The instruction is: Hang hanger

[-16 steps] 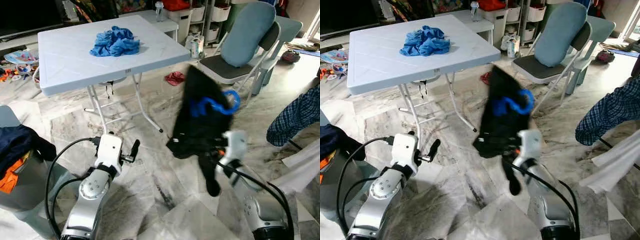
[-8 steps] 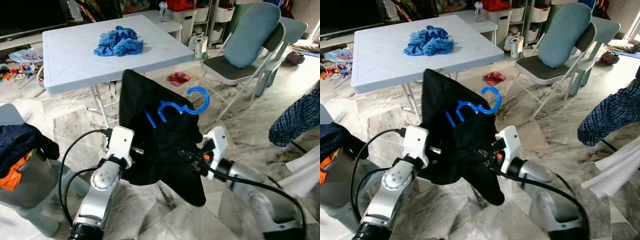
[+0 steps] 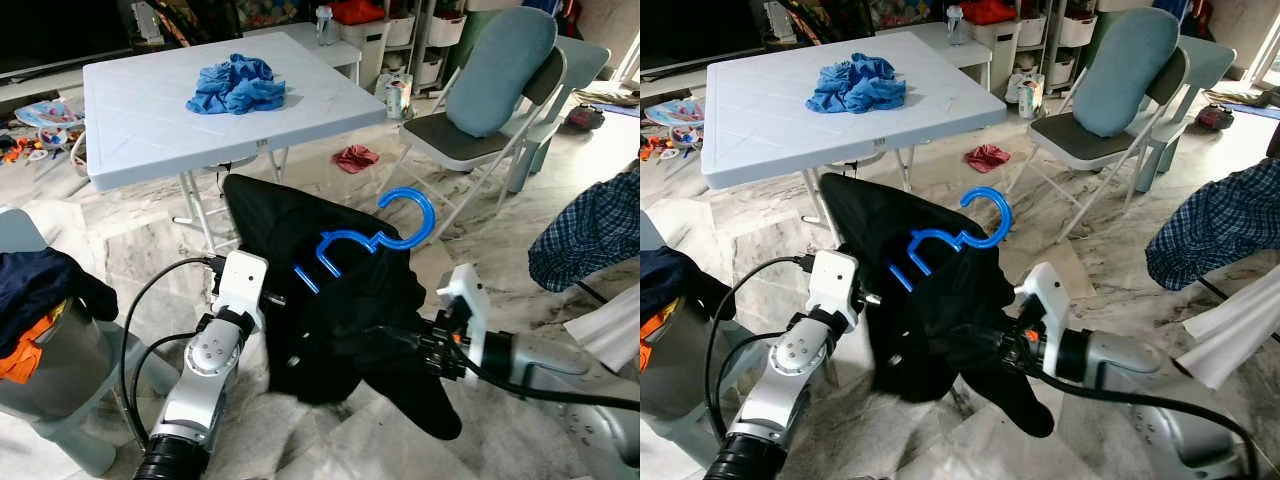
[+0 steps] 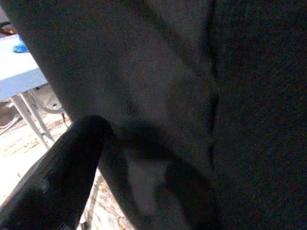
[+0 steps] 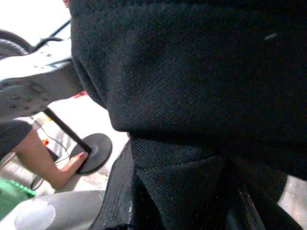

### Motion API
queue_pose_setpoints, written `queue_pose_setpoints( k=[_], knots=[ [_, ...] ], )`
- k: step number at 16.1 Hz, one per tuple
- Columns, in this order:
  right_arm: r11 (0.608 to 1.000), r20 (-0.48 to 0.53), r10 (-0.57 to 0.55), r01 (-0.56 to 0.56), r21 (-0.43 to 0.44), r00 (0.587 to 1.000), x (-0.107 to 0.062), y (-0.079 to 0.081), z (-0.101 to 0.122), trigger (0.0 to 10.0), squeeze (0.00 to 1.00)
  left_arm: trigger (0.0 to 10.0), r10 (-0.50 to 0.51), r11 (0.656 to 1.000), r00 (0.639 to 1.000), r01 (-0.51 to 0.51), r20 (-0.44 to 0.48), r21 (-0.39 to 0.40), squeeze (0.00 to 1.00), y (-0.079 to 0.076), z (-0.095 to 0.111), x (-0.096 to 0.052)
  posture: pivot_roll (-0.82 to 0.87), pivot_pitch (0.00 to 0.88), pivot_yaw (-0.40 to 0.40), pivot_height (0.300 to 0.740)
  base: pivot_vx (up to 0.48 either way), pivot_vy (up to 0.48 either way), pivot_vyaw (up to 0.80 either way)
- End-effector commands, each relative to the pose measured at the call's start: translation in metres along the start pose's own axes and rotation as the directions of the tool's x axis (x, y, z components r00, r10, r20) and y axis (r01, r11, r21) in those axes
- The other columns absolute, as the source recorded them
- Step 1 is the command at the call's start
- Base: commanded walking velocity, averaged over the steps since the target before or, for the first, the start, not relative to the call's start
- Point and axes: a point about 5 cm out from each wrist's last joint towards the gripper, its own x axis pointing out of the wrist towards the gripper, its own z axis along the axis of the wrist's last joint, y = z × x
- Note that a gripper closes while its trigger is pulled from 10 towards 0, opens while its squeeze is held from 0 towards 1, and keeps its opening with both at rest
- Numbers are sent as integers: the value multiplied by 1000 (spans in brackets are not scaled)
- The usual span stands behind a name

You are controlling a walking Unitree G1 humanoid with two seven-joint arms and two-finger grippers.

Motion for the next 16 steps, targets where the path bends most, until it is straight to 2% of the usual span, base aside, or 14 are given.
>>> queue_pose_setpoints(
  k=[1, 4, 5, 6, 7, 10, 11, 12, 14, 16],
  knots=[
    [997, 26, 61, -60, -39, 998, -2, 8, 11, 10000, 0, 10000, 17, 1000, 1000, -18, 9, 16, 0, 3, 2, 2, -158, 0, 25, 740, 0, 0, 0],
    [996, -15, 64, -65, -56, 998, -6, 8, 8, 10000, 0, 10000, 54, 998, 999, -54, 4, 30, 0, 13, -1, 3, -159, 0, 18, 740, 0, 0, 0],
    [995, -93, 31, -40, -89, 995, -11, 3, -1, 10000, 0, 10000, 69, 997, 998, -69, 9, 34, 0, 17, 0, 3, -158, 0, 17, 740, 0, 0, 0],
    [995, -128, -28, 16, -97, 991, -13, -6, -8, 10000, 0, 10000, 80, 996, 997, -81, 10, 38, 0, 20, 0, 3, -156, 0, 15, 740, 0, 0, 0],
    [992, -175, -106, 92, -91, 979, -19, -21, -20, 10000, 0, 10000, 97, 994, 995, -97, 2, 42, 0, 23, -3, 2, -155, 0, 9, 740, 0, 0, 0],
    [992, -265, -101, 78, -97, 959, -31, -20, -33, 10000, 0, 10000, 142, 989, 990, -142, -3, 49, 0, 30, -7, 0, -157, 0, 5, 740, 0, 0, 0],
    [987, -323, -137, 102, -125, 936, -43, -25, -40, 10000, 0, 10000, 155, 987, 988, -155, -2, 51, 0, 35, -7, -1, -162, 0, 1, 740, 0, 0, 0],
    [985, -333, -147, 107, -136, 932, -45, -26, -42, 10000, 0, 10000, 157, 986, 988, -157, -2, 51, 0, 36, -7, -1, -162, 0, 1, 740, 0, 0, 0],
    [970, -388, -198, 124, -210, 900, -53, -35, -48, 10000, 0, 10000, 160, 986, 987, -160, -1, 56, 0, 38, -7, 0, -165, 0, 2, 740, 0, 0, 0],
    [975, -404, -149, 67, -212, 902, -64, -33, -43, 10000, 0, 10000, 169, 984, 986, -168, 3, 65, 0, 42, -6, 1, -167, 0, 1, 740, 0, 0, 0]
  ],
)
